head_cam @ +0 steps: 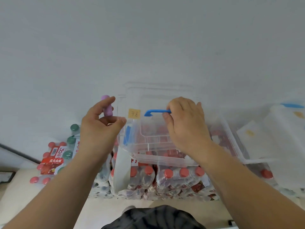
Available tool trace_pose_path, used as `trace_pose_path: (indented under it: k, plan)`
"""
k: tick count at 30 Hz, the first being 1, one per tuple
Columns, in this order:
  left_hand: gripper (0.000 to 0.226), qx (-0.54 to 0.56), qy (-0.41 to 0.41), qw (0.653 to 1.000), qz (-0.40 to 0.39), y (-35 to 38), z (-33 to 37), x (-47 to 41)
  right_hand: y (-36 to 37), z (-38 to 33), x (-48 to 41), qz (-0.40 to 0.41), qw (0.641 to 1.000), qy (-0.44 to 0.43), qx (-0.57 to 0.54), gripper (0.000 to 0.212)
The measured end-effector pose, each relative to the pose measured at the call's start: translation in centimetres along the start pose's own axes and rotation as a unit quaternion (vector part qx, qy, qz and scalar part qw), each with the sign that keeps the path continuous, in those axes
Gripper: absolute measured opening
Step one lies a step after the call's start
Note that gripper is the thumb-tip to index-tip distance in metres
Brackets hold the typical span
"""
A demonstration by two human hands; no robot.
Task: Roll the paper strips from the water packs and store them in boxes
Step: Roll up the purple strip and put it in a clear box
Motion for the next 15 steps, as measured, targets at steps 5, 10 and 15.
trace_pose_path:
  k: [5,10,15]
  plan:
    - [0.058,-0.011,-0.018,0.995,0.101,-4.0,-0.7,2.7,1.8,-2.8,-1.4,0.039,0.991,-0.123,-0.041,0.014]
    - [0.055,0.0,-0.031,0.982,0.187,-8.8,-2.4,5.4,3.6,-7.7,-2.4,0.004,0.978,-0.196,-0.069,0.023]
    - [0.055,-0.04,-0.051,0.976,0.206,-14.8,-5.9,5.6,6.5,-13.7,-3.5,-0.043,0.976,-0.207,-0.053,0.016]
Point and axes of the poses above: each hand's wrist, its own x-axis away from the middle knuckle, its own y-axis out of the palm, z = x × y, the point moved 3 cm from there along -x, towards the middle knuckle, and after that the axes turned 10 degrees about -z, right-handed, at the moved point
